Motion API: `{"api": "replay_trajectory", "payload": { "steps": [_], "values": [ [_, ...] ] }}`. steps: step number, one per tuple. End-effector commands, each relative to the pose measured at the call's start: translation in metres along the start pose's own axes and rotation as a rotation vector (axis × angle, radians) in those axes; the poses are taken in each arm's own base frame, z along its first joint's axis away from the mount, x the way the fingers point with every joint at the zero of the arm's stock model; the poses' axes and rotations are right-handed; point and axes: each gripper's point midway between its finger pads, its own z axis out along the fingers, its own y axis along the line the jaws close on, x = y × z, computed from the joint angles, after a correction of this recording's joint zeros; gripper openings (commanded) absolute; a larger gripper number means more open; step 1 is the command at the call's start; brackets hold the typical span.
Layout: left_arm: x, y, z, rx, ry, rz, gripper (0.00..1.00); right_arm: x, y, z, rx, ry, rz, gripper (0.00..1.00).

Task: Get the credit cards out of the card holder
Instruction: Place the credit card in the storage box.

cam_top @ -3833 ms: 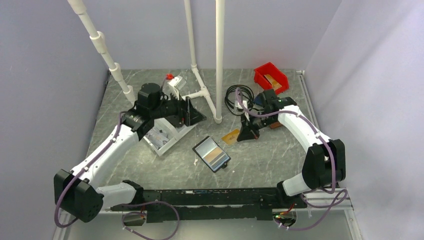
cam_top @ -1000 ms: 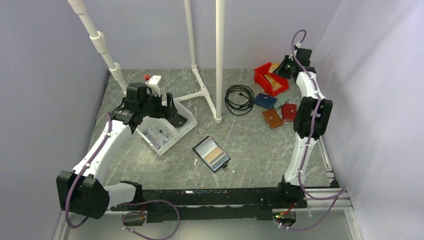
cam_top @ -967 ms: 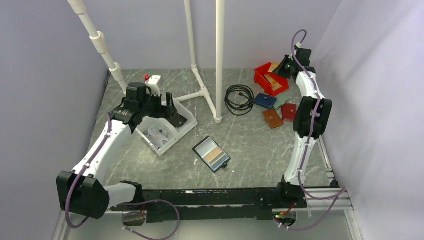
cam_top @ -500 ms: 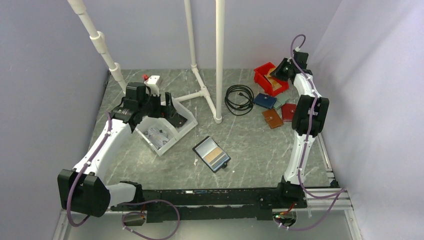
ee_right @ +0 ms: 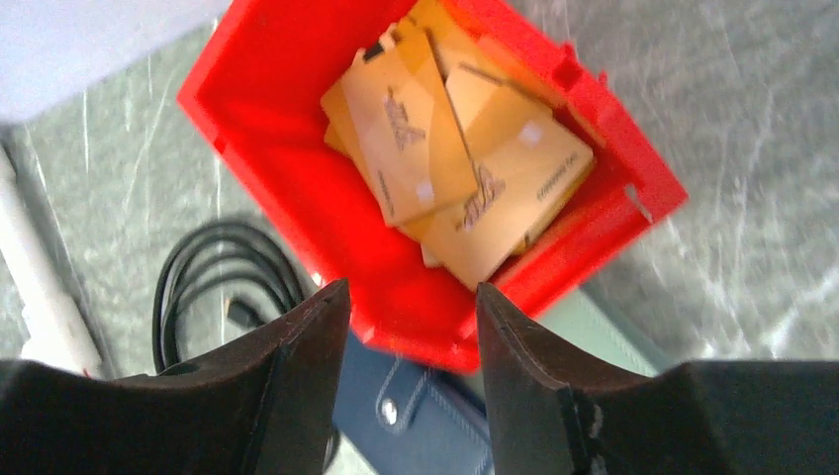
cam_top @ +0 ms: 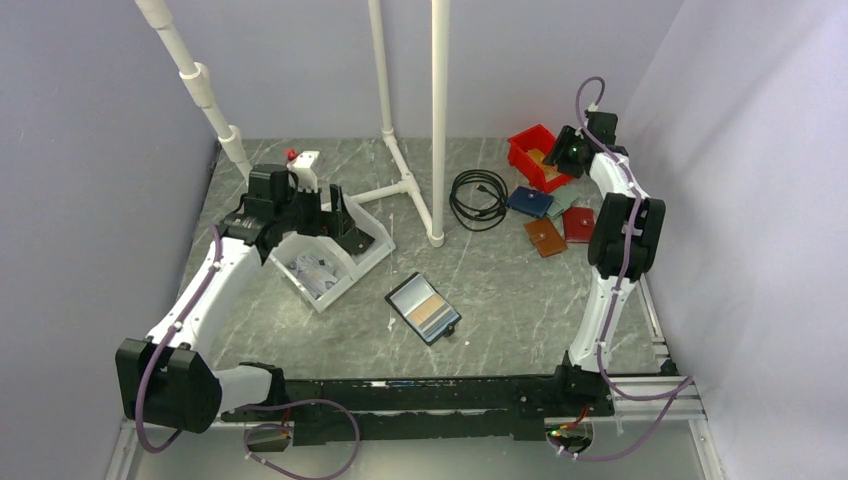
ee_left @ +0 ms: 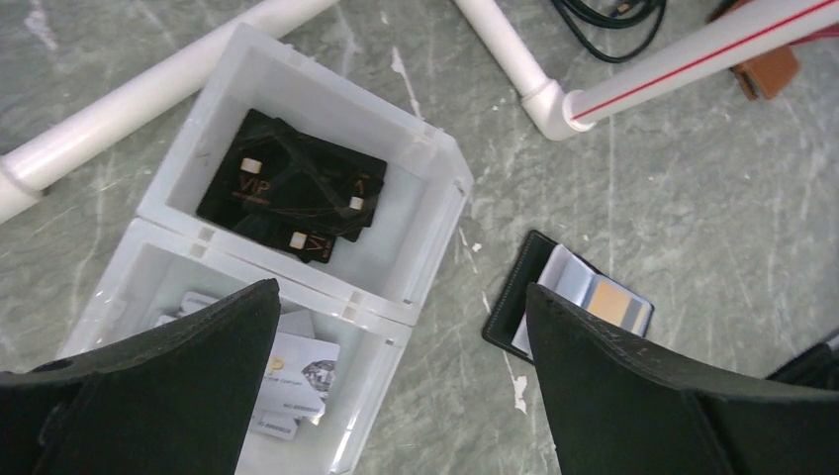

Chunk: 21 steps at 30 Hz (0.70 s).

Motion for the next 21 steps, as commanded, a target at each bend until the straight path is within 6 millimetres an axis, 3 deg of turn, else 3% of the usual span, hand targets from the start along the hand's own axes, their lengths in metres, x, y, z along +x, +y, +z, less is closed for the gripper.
{"api": "replay_trajectory", "payload": {
  "steps": [1,4,10,16,18,19,21],
  "values": [
    [0.001,-0.021,0.004,0.14,0.01,0.004,1.0,-0.037,0.025,-0.066,-0.035,-0.118,-0.143,0.53],
    [0.003,-0.029,0.004,0.192,0.018,0.004,1.0,-0.02,0.044,-0.097,-0.136,-0.072,-0.269,0.55],
    [0.004,-0.04,0.002,0.261,0.017,0.023,0.99,0.044,0.091,-0.175,-0.474,0.036,-0.527,0.56],
    [0.006,-0.058,0.0,0.377,0.027,0.012,0.98,0.09,0.117,-0.243,-0.672,0.03,-0.643,0.57],
    [0.006,-0.062,-0.002,0.394,0.03,0.004,0.98,0.108,0.122,-0.255,-0.743,0.052,-0.646,0.68],
    [0.007,-0.064,-0.003,0.403,0.031,-0.002,0.98,0.118,0.127,-0.265,-0.802,0.059,-0.649,0.95],
    [0.008,-0.069,-0.005,0.432,0.029,-0.031,0.99,0.136,0.133,-0.277,-0.889,0.057,-0.651,0.99]
  ]
}}
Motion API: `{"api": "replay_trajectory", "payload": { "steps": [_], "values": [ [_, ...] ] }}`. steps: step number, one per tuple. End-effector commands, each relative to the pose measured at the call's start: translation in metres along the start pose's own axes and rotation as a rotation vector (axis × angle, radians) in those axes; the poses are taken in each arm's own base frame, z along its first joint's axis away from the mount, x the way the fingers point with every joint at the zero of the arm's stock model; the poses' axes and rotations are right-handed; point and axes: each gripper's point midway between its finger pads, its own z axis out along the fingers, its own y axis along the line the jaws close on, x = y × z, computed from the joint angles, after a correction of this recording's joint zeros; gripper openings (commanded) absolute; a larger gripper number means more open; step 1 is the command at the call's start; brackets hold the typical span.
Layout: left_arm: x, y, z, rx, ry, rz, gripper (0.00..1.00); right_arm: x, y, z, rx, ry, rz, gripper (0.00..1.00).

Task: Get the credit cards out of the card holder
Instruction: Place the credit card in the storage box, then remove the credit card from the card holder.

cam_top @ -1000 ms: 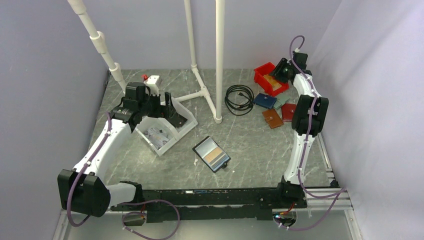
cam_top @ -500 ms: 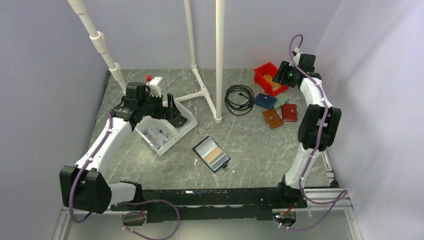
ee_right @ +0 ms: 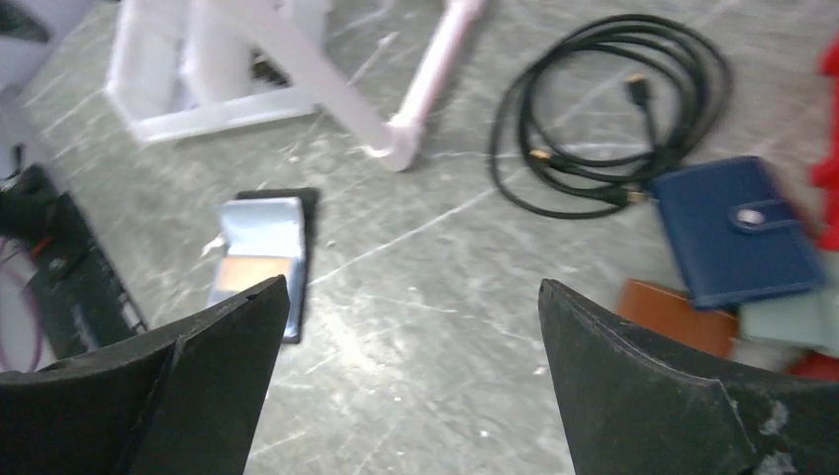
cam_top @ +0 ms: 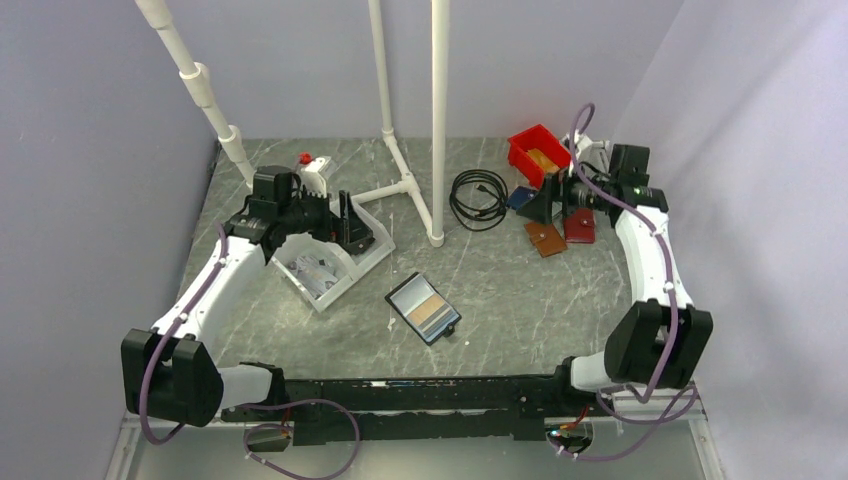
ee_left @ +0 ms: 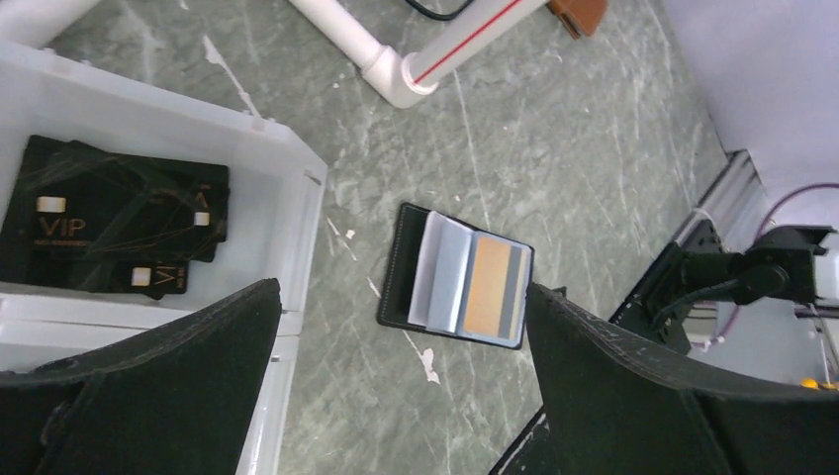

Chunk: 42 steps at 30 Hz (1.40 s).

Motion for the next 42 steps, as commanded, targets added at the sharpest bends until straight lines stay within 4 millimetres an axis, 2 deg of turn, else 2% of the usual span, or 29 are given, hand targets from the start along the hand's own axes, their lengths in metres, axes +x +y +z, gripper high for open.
{"api": "replay_trajectory", "payload": {
  "steps": [1,4,8,12,17,21,22,27,31,37,42],
  "values": [
    [-0.003,-0.022,-0.001,0.125,-0.032,-0.023,0.99,0.022,0.057,-0.008,-0.253,-0.052,-0.075,1.0],
    [0.005,-0.034,0.0,0.199,-0.035,-0.094,0.99,0.032,0.065,-0.012,-0.236,-0.064,-0.116,1.0],
    [0.016,-0.037,0.004,0.242,-0.034,-0.176,0.99,0.037,0.077,-0.015,-0.245,-0.117,-0.156,1.0],
    [0.041,-0.034,0.013,0.196,0.028,-0.251,0.97,0.049,0.094,-0.014,-0.318,-0.132,-0.218,1.0],
    [0.071,-0.05,0.029,0.091,0.108,-0.163,0.94,0.065,0.105,-0.004,-0.342,-0.075,-0.305,1.0],
    [0.086,-0.058,0.036,0.036,0.135,-0.11,0.91,0.077,0.109,0.007,-0.339,-0.021,-0.368,0.99],
    [0.09,-0.058,0.039,0.029,0.139,-0.1,0.89,0.081,0.116,0.01,-0.36,-0.009,-0.384,0.99],
    [0.103,-0.053,0.05,-0.009,0.191,-0.065,0.85,0.09,0.125,0.015,-0.405,0.004,-0.425,0.98],
    [0.109,-0.057,0.061,0.024,0.205,-0.072,0.82,0.098,0.131,0.016,-0.438,0.003,-0.471,0.96],
    [0.119,-0.058,0.075,0.047,0.22,-0.088,0.75,0.101,0.129,0.018,-0.434,0.011,-0.471,0.95],
    [0.126,-0.053,0.088,0.052,0.249,-0.083,0.6,0.105,0.131,0.022,-0.441,0.032,-0.465,0.94]
  ]
}}
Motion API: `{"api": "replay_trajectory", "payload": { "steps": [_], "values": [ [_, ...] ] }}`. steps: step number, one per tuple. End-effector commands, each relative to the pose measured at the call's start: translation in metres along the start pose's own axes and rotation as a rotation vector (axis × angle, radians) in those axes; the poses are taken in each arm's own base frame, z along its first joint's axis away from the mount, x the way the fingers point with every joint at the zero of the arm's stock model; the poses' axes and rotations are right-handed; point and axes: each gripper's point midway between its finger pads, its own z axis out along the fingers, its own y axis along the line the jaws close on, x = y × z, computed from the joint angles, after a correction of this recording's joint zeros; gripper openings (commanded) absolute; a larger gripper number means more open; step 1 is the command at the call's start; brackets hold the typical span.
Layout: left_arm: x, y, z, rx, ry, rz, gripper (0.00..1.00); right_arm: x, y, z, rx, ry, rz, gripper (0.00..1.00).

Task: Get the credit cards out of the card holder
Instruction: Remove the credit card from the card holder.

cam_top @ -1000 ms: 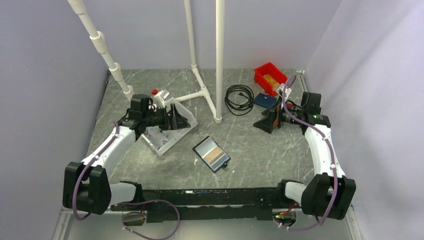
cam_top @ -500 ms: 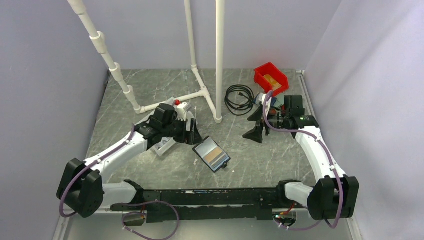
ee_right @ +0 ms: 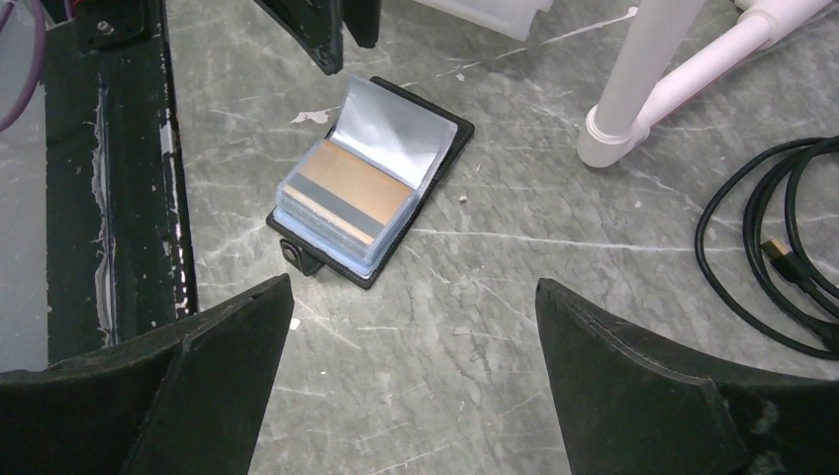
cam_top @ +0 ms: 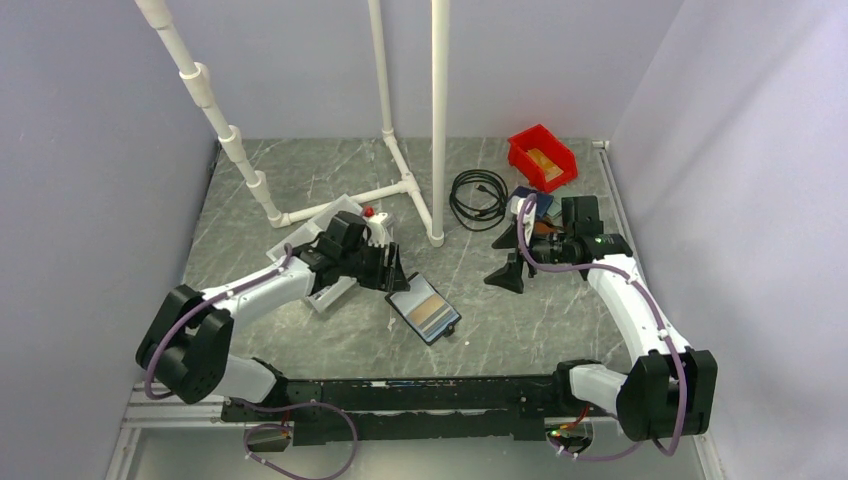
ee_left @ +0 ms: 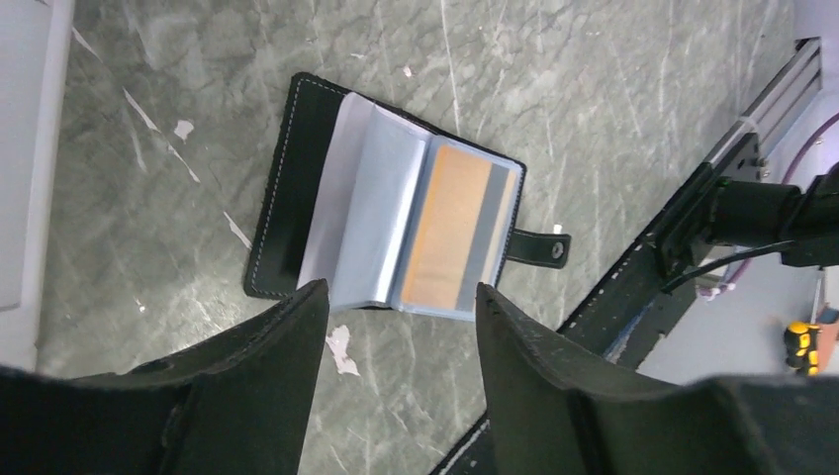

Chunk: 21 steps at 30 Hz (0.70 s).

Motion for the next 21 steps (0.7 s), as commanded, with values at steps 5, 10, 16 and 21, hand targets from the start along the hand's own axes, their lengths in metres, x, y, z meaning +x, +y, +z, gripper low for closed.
{"api": "replay_trajectory", "payload": {
  "steps": [5,10,16,21],
  "values": [
    [-0.005,0.008,0.026,0.009,0.012,0.029,0.52,0.006,0.002,0.015,-0.037,0.036,-0.037,0.91],
    [-0.005,0.007,0.038,0.024,0.038,0.029,0.43,0.01,0.005,0.023,-0.06,0.059,-0.034,0.89],
    [0.006,0.011,0.044,-0.018,0.056,0.015,0.38,0.012,0.01,0.027,-0.081,0.074,-0.033,0.88],
    [0.027,0.027,0.048,-0.104,0.099,-0.06,0.1,0.014,0.014,0.031,-0.102,0.084,-0.037,0.88]
  ]
}}
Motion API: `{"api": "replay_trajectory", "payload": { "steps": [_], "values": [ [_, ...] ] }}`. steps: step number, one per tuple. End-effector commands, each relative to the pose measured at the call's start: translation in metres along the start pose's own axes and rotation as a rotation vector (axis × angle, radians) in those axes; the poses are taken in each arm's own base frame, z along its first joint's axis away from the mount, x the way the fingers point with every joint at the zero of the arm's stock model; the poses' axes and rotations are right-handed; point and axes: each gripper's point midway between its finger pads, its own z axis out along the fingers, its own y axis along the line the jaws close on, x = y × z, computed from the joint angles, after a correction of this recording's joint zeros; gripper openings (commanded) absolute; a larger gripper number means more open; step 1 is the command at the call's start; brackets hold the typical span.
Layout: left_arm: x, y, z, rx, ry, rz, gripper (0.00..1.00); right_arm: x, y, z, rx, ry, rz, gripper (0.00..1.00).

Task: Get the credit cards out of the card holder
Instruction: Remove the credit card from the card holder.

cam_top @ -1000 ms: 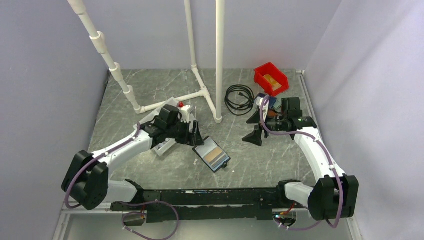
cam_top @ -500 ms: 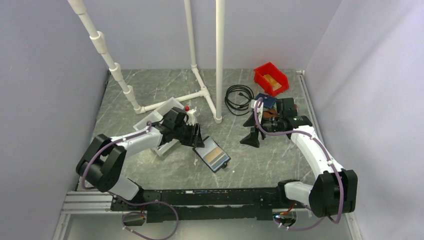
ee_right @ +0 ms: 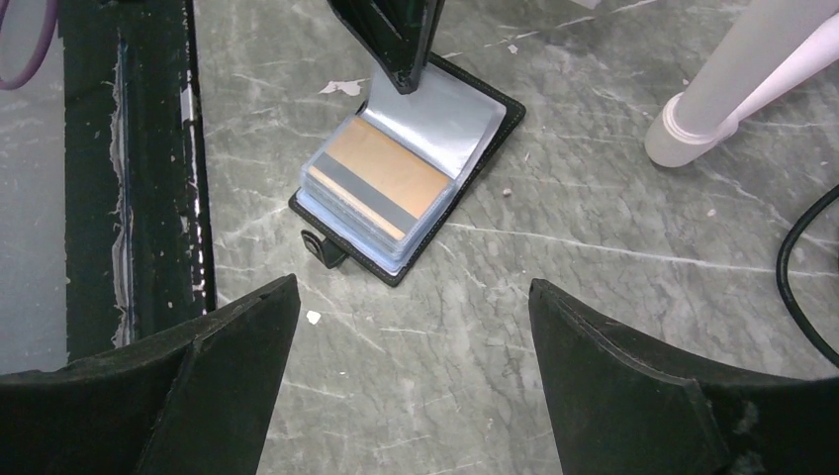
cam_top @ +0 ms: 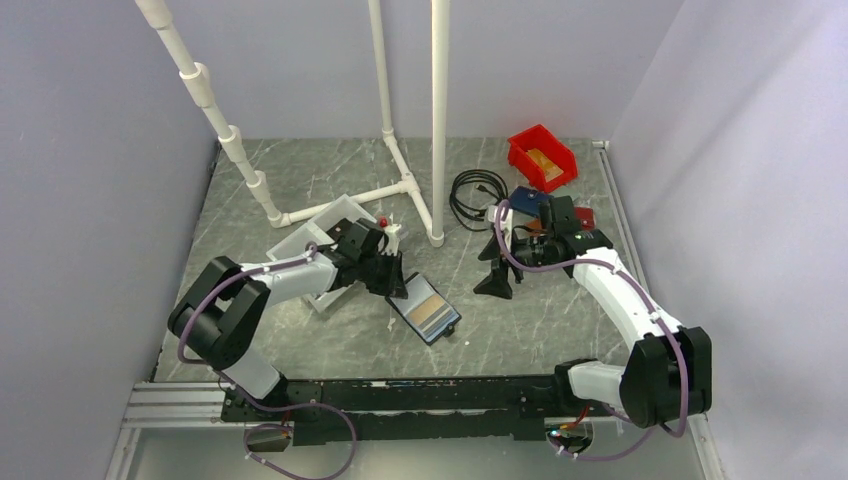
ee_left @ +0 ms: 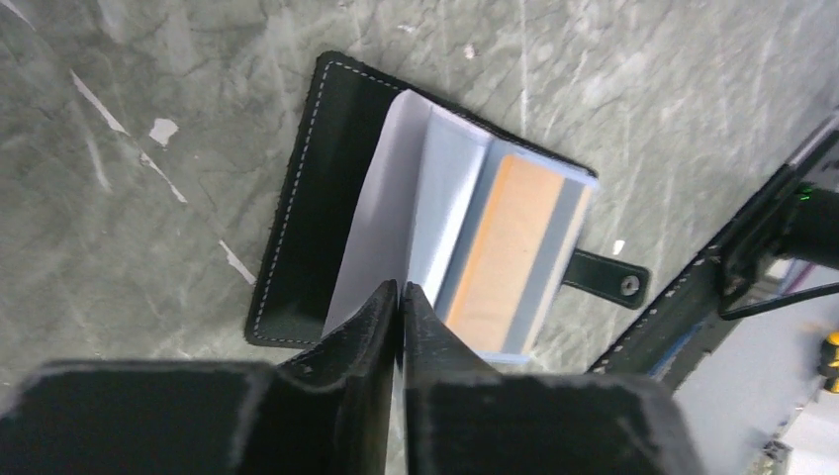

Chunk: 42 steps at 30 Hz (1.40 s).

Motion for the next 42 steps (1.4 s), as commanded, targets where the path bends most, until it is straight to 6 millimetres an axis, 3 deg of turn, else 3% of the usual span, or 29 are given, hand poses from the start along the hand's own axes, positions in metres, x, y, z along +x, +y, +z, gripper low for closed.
{"api": "replay_trajectory", "payload": {
  "steps": [1,5,12,16,19,22,23,25,30,36,42],
  "values": [
    [0.006,0.007,0.005,-0.06,-0.005,-0.051,0.04,-0.004,0.001,0.004,-0.019,-0.004,-0.045,0.88],
    [0.016,-0.003,-0.003,-0.084,-0.068,-0.133,0.0,-0.003,0.005,0.009,-0.039,0.005,-0.043,0.87],
    [0.037,-0.016,-0.019,-0.181,-0.321,-0.501,0.0,0.004,0.018,0.035,-0.116,0.04,0.023,0.77],
    [0.053,-0.021,-0.014,-0.283,-0.315,-0.478,0.0,0.012,0.027,0.05,-0.158,0.08,0.052,0.68],
    [0.054,-0.024,-0.015,-0.306,-0.306,-0.415,0.0,0.018,0.029,0.058,-0.169,0.116,0.05,0.58],
    [0.049,-0.027,-0.025,-0.285,-0.329,-0.349,0.13,0.024,0.03,0.063,-0.168,0.151,0.037,0.44],
    [0.049,-0.026,-0.03,-0.275,-0.34,-0.328,0.22,0.025,0.03,0.064,-0.168,0.163,0.029,0.38],
    [0.048,-0.028,-0.041,-0.239,-0.367,-0.284,0.42,0.029,0.03,0.067,-0.166,0.186,0.014,0.33],
    [0.04,-0.045,-0.071,-0.106,-0.439,-0.159,0.68,0.034,0.035,0.074,-0.19,0.226,0.006,0.21],
    [0.02,-0.103,-0.088,0.216,-0.534,-0.031,0.66,0.047,0.037,0.085,-0.216,0.311,0.073,0.1],
    [0.024,-0.115,-0.062,0.251,-0.459,0.012,0.6,0.051,0.04,0.093,-0.244,0.334,0.15,0.08]
  ]
}}
